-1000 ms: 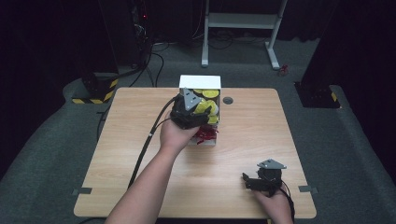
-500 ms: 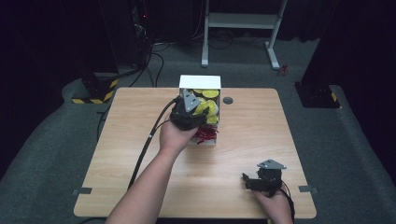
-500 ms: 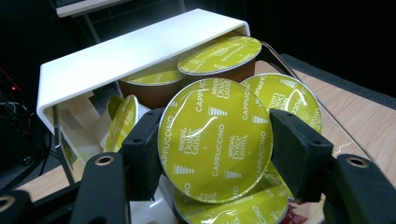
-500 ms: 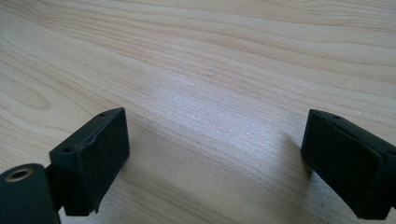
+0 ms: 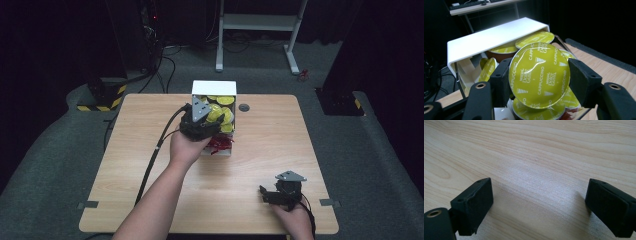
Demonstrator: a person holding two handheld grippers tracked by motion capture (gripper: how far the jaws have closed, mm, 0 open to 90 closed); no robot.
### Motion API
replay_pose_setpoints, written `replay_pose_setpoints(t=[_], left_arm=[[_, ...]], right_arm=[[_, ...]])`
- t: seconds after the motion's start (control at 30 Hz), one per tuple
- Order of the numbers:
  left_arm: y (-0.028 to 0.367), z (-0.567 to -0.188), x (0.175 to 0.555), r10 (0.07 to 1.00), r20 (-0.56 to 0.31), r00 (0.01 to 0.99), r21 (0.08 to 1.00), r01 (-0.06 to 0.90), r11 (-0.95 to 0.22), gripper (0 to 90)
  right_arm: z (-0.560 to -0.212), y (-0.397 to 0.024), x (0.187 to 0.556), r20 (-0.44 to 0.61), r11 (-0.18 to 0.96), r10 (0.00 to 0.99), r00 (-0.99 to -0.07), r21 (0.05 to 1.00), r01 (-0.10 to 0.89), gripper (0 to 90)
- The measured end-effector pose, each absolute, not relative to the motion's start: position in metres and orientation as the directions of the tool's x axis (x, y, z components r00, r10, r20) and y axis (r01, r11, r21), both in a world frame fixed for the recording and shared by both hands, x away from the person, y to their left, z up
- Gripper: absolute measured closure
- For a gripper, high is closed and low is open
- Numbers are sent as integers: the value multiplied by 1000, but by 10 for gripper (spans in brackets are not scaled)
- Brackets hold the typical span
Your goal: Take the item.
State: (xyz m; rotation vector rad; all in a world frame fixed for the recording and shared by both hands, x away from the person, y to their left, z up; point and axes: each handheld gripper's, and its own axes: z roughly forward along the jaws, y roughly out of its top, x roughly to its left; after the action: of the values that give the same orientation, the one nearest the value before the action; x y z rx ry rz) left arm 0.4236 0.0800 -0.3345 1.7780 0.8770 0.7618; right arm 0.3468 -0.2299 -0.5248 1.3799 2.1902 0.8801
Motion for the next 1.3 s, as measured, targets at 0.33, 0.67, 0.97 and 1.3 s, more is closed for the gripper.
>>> replay_pose_setpoints(t=[0.33,0.67,0.97,1.3], left_arm=[[87,-326,418,823,69,564,951,212,-225,402],[97,-319,412,822,67,565,953,209,-221,403],[106,-317,406,827,64,559,957,200,-209,403],[119,-316,400,834,64,548,960,194,-201,404]], right_arm=[[-525,-230,347,-8,317,901,-433,694,647,77],[-525,-230,347,-6,315,902,-432,694,647,77],[-525,-230,347,-6,315,902,-432,694,647,77],[-525,-230,347,-6,316,901,-433,695,646,78]])
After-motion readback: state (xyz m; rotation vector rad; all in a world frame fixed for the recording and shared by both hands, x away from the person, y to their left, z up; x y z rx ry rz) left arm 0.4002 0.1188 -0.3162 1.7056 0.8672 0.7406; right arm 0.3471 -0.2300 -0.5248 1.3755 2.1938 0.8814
